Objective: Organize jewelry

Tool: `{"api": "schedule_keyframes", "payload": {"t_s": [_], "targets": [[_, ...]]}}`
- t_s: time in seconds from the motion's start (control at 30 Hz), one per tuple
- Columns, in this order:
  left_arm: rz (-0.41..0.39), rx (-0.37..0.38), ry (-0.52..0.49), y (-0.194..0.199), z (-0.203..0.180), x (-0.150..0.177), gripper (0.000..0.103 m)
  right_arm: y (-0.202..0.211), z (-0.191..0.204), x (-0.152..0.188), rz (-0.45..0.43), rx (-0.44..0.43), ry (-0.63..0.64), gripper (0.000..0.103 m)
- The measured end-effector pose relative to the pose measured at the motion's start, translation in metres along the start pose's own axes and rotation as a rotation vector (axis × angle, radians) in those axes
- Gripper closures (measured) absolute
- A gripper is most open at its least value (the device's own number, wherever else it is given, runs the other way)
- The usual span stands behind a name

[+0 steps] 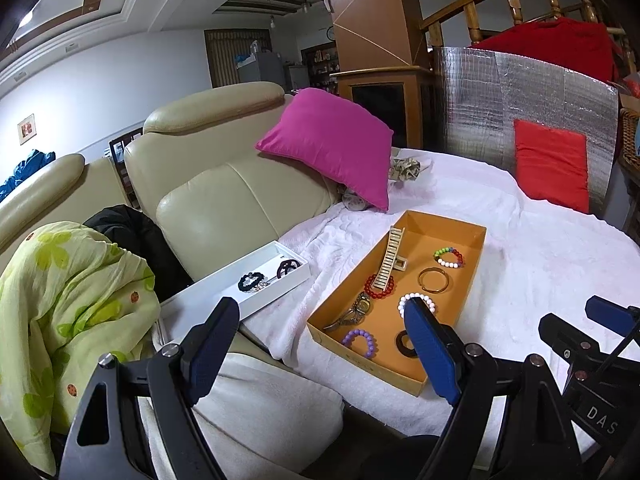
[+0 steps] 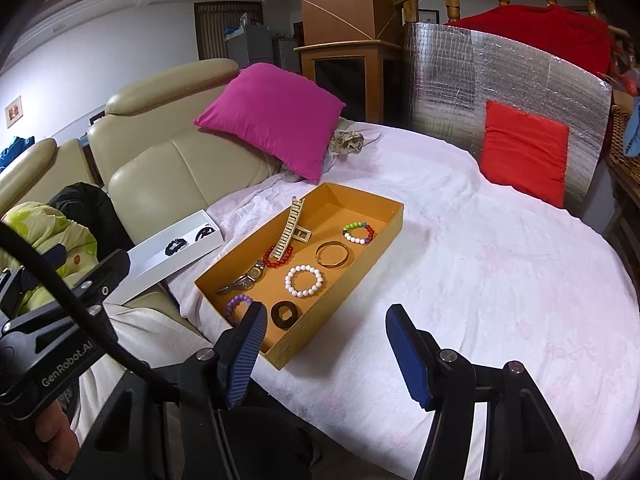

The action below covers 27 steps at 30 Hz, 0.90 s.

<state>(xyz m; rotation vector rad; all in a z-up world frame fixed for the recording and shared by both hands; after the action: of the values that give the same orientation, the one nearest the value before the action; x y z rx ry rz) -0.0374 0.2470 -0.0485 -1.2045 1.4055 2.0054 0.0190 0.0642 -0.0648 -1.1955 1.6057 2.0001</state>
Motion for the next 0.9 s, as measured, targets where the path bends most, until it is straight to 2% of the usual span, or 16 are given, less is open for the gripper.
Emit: {"api": "schedule_keyframes", "payload": {"t_s": [0.9], "targets": [[0.032,0.002,0.011,-0.017,0.010,0.009,0.018,-0.019,0.009,0.003,0.029,0.024,0.002,0.037]]}}
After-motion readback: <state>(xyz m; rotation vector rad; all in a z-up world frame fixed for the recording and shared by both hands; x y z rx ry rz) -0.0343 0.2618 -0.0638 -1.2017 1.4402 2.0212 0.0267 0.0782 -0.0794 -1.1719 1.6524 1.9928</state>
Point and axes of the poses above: each gripper's, at about its wrist camera, not at the fingertips, and y roughly against the way its jaws point, z to its left, x to its underside, the point moved 8 cm from there along -y, roughly the way its jaws point, and after that the axes turned 1 degree about z, right-handed, at the moved point
